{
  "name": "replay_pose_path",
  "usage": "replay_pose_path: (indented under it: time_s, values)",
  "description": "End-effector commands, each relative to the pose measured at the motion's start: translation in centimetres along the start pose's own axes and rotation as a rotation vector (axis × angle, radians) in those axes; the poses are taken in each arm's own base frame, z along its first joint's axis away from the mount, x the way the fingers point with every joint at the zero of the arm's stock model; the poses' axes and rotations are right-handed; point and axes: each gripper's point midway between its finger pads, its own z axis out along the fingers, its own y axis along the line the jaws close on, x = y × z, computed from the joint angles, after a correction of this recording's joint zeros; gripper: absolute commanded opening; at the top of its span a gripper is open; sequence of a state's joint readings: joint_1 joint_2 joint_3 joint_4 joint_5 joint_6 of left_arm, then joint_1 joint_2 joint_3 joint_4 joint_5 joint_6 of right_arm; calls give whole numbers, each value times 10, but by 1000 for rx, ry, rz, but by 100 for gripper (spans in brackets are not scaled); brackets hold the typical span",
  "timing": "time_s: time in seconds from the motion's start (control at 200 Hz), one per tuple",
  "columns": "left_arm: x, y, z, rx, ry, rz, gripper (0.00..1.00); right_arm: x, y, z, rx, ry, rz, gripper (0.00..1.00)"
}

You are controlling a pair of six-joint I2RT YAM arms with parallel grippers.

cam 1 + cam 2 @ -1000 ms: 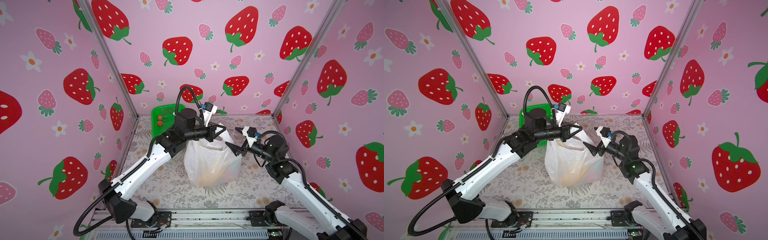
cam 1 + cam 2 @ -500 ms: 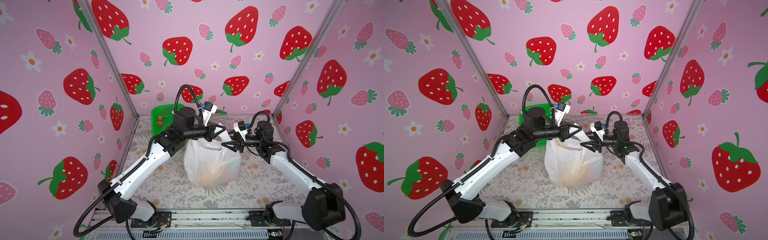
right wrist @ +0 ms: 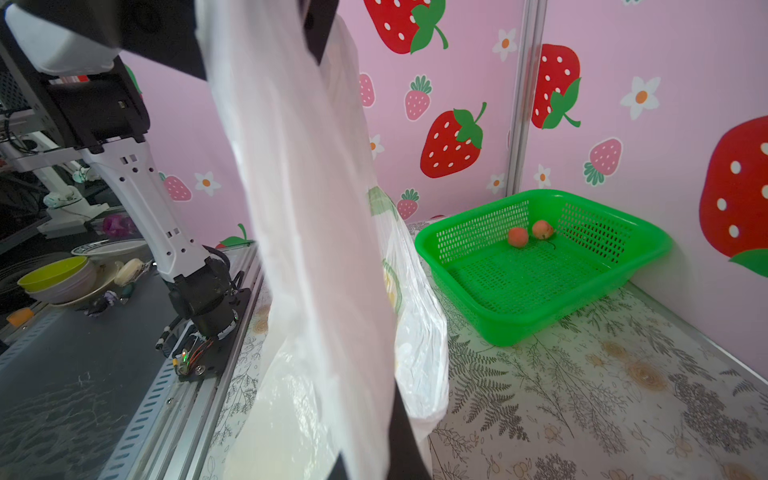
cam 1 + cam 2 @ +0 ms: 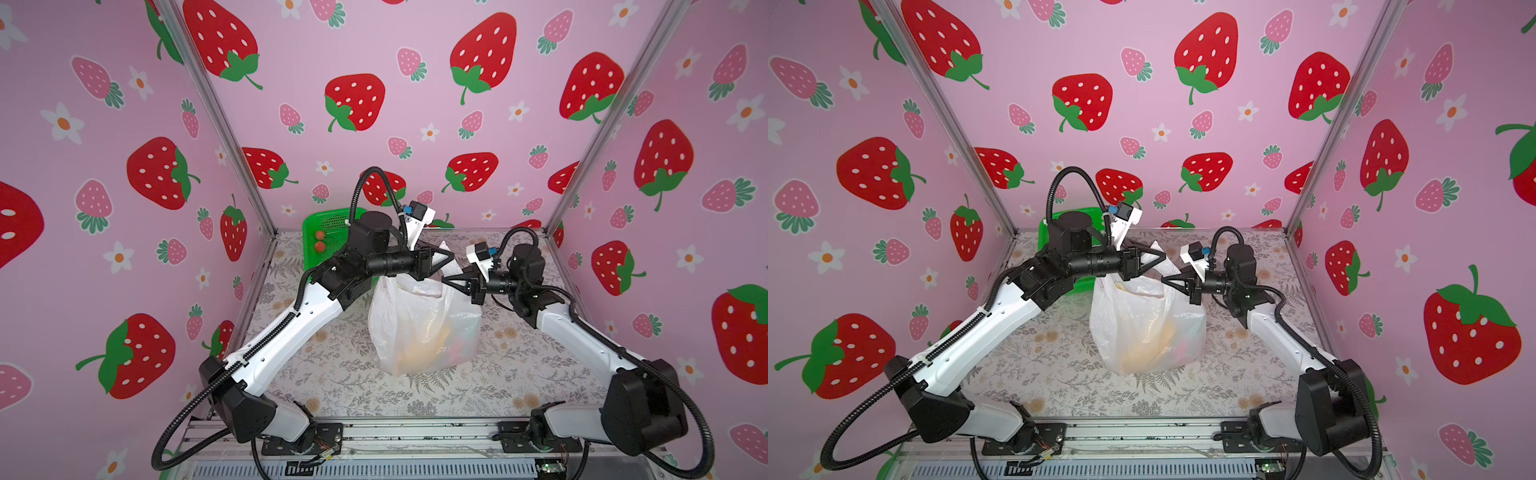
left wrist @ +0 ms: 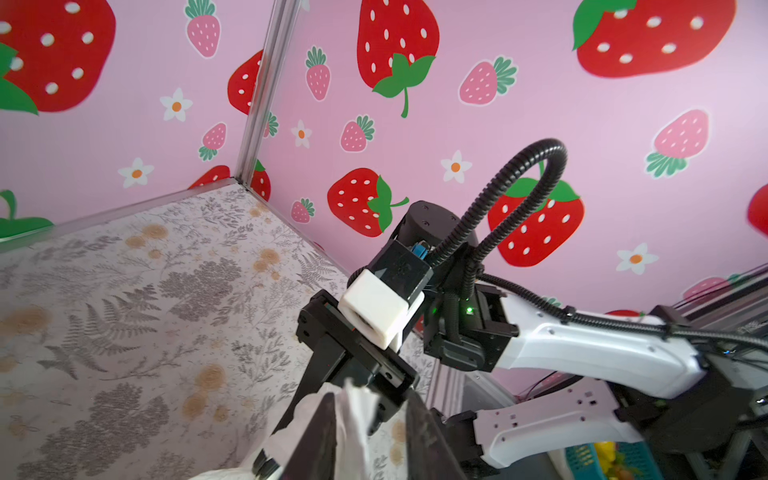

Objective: Place the fake fruits into the plastic bag and tie a complex knot

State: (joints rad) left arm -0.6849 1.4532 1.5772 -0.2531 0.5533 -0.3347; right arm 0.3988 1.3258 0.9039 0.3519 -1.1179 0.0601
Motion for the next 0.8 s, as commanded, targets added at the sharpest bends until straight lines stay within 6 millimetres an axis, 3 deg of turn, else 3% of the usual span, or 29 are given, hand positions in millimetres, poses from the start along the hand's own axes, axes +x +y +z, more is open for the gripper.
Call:
replay_pose_path:
  time_s: [0.0, 0.215, 0.515, 0.795]
  values:
    - [-18, -21, -26, 8, -56, 133, 47, -11, -2, -6, 73, -35, -22, 0]
    - [-8, -33, -71, -50, -142, 285, 67, -18, -4, -10, 112, -43, 5, 0]
    - [15, -23, -130, -228, -247, 374, 77, -17, -11, -12, 145, -35, 34, 0]
    - [31, 17, -162, -439, -269, 364, 85, -18, -13, -13, 155, -32, 38, 0]
